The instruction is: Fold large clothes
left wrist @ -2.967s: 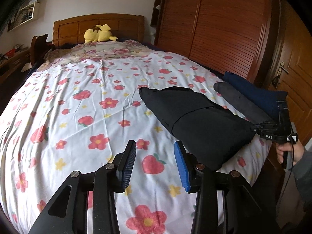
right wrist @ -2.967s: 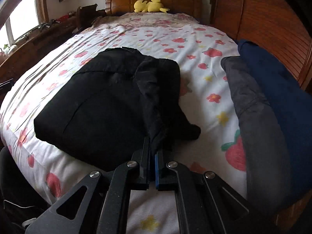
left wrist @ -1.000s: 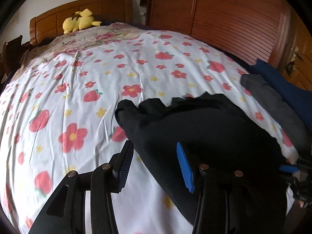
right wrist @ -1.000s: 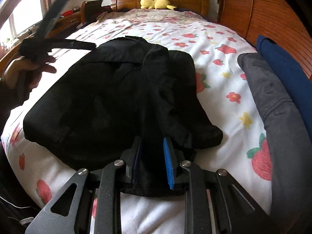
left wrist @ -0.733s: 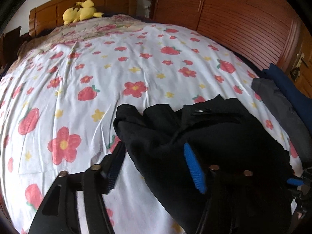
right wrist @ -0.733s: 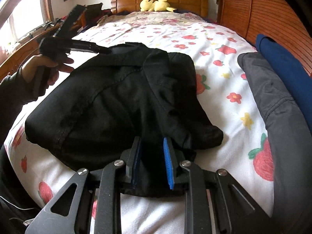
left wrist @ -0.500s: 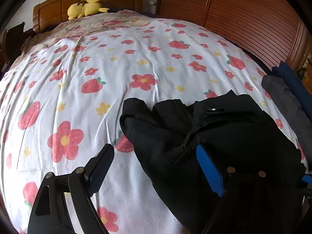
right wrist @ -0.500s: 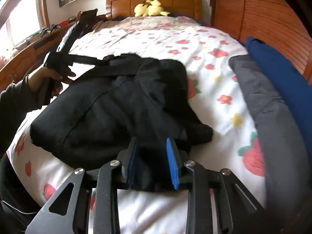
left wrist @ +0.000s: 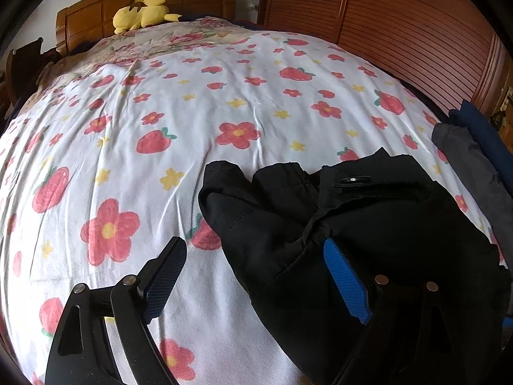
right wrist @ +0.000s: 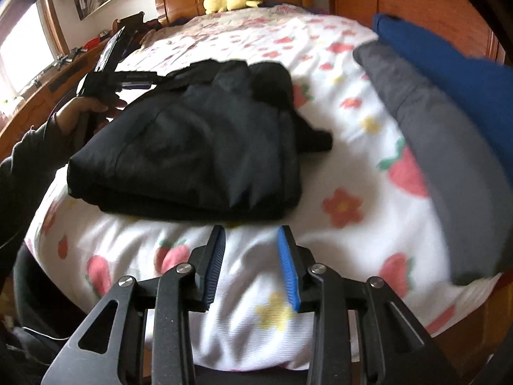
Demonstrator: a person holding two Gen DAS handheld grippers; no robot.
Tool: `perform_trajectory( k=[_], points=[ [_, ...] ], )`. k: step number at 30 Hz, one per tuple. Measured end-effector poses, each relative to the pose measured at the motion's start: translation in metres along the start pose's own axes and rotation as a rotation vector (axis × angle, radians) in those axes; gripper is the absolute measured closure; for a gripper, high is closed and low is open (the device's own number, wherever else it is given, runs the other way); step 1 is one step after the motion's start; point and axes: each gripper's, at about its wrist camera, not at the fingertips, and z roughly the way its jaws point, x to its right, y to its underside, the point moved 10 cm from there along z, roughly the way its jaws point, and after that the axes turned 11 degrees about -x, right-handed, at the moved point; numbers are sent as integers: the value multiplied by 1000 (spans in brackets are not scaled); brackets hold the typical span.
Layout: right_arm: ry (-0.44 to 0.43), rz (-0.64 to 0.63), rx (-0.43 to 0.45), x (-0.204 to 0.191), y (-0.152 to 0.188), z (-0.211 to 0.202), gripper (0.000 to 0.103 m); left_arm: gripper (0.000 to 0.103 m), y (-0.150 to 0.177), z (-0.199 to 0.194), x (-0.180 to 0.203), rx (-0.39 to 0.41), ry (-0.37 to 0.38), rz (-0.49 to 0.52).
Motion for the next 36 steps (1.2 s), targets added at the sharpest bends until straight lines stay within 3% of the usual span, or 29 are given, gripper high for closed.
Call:
perform_trajectory(
  k=[10,16,21,23,24,26,31,36],
  points=[
    [-8,55,44,6,-23,16,68,14,-1,-2,2,-1,-12,8],
    [-98,123,64,7,-32,20,68,14,0,-2,3,9,-4,9],
    [-96,65,55,-6,-40,25,69,17,-1,0,5,-2,36,-6],
    [-92,30,69,-12,-42,24,81,35,0,0,9,-6,81,-8],
    [-92,19,82,-14,-43,22,86,38,0,-1,11,-9,104,-10],
    [-89,3,114,-16,-45,15,90,57,0,-3,15,-6,110,0],
    [-98,2,199,-17,-54,-8,94,88,0,-15,19,22,5,83],
    [-86,-17,265,-14,-67,-30,95,93,1,-35,17,56,22,61]
  ],
)
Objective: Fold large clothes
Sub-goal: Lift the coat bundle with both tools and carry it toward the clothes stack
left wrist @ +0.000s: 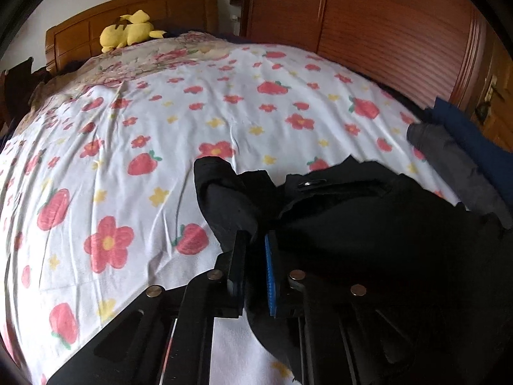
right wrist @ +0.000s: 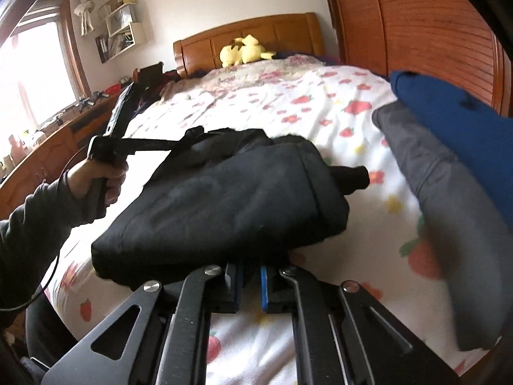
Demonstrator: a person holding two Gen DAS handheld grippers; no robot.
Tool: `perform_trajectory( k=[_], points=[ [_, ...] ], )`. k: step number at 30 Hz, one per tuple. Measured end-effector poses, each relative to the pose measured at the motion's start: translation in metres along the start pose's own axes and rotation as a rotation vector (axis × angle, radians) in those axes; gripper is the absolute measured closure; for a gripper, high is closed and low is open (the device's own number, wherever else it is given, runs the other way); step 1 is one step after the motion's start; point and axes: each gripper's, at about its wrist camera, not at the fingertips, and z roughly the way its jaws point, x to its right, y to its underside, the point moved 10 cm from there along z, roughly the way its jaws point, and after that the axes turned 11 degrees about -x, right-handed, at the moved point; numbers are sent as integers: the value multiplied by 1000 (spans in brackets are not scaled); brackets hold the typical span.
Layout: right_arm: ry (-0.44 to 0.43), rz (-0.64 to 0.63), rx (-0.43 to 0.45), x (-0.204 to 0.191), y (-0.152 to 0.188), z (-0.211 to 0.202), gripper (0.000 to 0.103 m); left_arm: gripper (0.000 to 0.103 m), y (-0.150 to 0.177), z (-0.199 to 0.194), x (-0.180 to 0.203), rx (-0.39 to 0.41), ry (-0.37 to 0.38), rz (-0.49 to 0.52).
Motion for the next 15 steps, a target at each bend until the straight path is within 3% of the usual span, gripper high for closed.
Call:
perform_trajectory(
  k=[8,15],
  points=[
    [-11,-27,88,1,-29,-24,96,96,-1,-52,11,108,-32,8],
    [-5,-106,198,3,-62,-70,96,97,-22,-110,53,223,-52,51]
  ],
)
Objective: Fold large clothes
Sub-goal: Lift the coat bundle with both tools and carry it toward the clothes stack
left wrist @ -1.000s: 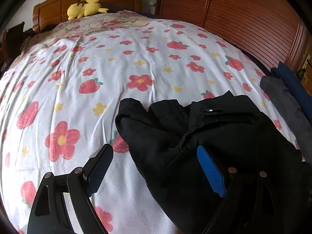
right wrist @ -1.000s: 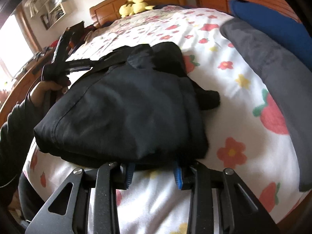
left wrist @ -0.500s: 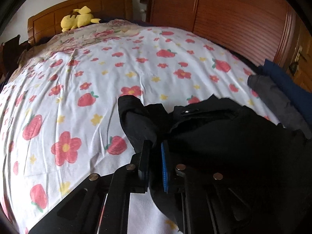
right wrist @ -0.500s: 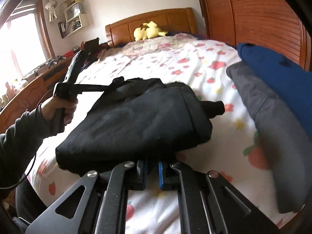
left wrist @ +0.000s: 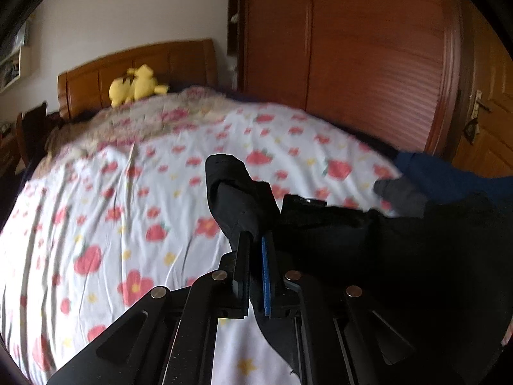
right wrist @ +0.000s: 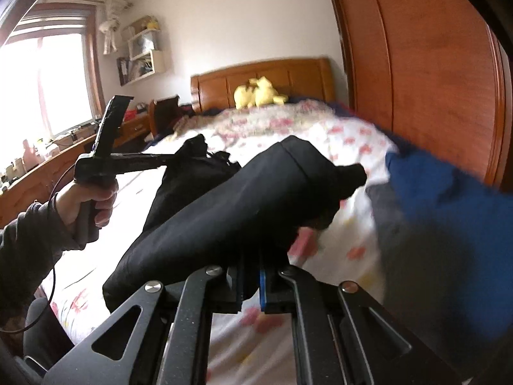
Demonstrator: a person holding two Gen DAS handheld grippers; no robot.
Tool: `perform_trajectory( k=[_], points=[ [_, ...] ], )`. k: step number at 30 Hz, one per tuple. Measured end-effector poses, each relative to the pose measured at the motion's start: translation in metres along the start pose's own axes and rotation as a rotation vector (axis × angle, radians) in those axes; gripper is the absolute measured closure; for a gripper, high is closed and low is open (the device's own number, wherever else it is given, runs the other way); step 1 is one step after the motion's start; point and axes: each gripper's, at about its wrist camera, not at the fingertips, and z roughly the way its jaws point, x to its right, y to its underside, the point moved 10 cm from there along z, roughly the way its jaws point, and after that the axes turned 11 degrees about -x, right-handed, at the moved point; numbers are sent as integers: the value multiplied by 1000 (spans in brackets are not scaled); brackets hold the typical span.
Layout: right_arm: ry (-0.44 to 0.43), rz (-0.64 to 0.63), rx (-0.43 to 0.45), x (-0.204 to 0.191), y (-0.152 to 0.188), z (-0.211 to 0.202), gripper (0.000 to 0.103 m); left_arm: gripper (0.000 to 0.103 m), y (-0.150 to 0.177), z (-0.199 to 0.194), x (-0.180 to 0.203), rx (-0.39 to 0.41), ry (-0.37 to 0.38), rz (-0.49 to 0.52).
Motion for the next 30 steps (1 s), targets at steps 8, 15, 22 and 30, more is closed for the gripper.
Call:
perform_trajectory(
  k=[8,15,22,30],
  points=[
    [81,-71,146,53,-62,-78,96,97,-76,-52,89,151,25,85],
    [236,-49,194,130,-83,-137,96,98,-131,-63,192,225,109,170],
    [391,51,243,210,-67,-198,96,98,-147,-46,277,204,197,246],
    [534,226,108,274,13,-179,96,97,-105,-6,285,99,127,364]
  ],
)
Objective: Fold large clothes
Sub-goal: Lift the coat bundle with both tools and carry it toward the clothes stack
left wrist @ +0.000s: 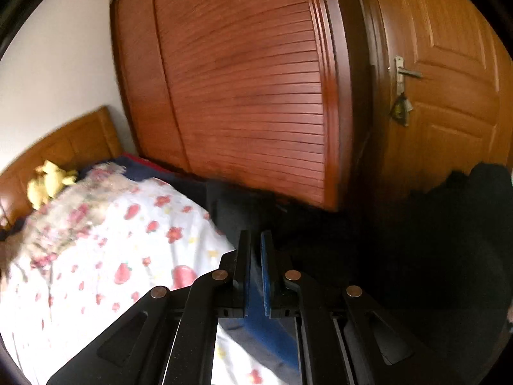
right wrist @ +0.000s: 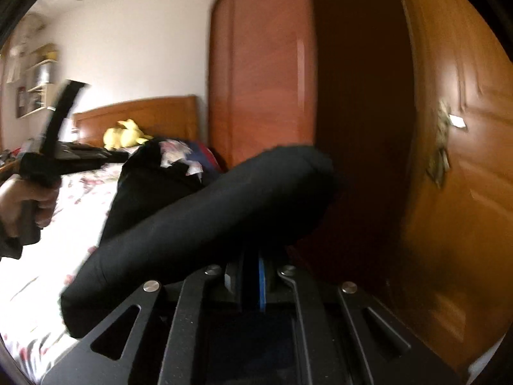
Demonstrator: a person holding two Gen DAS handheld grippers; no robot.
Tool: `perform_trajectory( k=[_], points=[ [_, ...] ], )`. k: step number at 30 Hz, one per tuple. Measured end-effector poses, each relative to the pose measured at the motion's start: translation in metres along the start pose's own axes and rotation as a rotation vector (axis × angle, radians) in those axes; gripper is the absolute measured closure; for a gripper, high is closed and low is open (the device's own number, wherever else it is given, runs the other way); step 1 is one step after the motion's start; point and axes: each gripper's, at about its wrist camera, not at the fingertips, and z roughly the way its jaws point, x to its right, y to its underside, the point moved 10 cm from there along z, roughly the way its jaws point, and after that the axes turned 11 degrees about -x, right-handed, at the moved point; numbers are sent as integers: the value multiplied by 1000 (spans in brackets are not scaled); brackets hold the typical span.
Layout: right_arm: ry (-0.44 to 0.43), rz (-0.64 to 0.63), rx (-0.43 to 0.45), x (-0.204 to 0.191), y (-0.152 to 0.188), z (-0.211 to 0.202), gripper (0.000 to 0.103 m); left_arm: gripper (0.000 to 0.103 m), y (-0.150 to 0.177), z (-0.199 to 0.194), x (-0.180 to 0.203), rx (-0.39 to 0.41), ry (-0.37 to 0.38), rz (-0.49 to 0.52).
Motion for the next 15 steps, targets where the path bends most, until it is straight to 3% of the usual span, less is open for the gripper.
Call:
perform_trajectory(
  k=[3,8,12,15],
  points=[
    [8,69,-32,14,15,2,95,97,16,-14,6,-30,43,21],
    [121,6,3,16,5,-31,88,95,38,-61,4,-16,94,30],
    [108,-15,51,20,-12,-58,79,92,55,-95,0,13,101,19],
    [76,-34,77,-2,-37,-60,69,87,76,-118,-2,36,106,10]
  ],
)
